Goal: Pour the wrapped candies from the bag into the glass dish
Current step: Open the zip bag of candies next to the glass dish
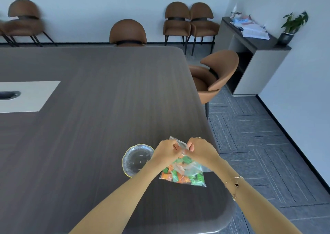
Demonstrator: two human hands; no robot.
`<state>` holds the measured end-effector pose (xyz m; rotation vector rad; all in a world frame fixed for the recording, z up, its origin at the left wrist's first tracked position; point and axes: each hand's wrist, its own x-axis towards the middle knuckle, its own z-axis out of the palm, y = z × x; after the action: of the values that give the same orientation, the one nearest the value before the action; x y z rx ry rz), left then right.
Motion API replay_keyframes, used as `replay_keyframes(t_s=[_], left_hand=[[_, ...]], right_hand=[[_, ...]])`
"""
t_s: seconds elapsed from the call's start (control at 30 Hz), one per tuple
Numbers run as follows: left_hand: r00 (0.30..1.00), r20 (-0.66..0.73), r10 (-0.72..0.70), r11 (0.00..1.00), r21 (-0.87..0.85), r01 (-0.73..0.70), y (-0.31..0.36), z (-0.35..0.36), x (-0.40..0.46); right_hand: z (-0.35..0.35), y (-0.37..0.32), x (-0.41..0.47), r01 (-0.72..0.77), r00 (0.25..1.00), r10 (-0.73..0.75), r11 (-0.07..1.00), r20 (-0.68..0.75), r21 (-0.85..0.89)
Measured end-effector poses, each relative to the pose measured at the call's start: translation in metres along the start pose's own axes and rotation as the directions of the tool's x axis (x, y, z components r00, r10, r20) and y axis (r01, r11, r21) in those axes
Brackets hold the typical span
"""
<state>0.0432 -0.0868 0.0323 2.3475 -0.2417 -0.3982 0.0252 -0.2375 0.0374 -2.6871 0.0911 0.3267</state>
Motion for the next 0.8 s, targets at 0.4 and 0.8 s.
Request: replay_keyframes(t_s=[0.4, 0.8], left_hand=[[0.999, 0.025, 0.031, 0.958, 0.283, -0.037, -0.012, -0.011, -0.014], [0.996, 0.047, 0.073, 0.880, 0.467, -0.087, -0.014, -0.017, -0.026]], right_hand=[[0.008, 0.011, -0.001, 0.025, 1.000, -0.020, 0.951, 0.020, -0.308], [0.004, 0.024, -0.012, -0.042, 0.998, 0.057, 0.942, 0.036, -0.333]])
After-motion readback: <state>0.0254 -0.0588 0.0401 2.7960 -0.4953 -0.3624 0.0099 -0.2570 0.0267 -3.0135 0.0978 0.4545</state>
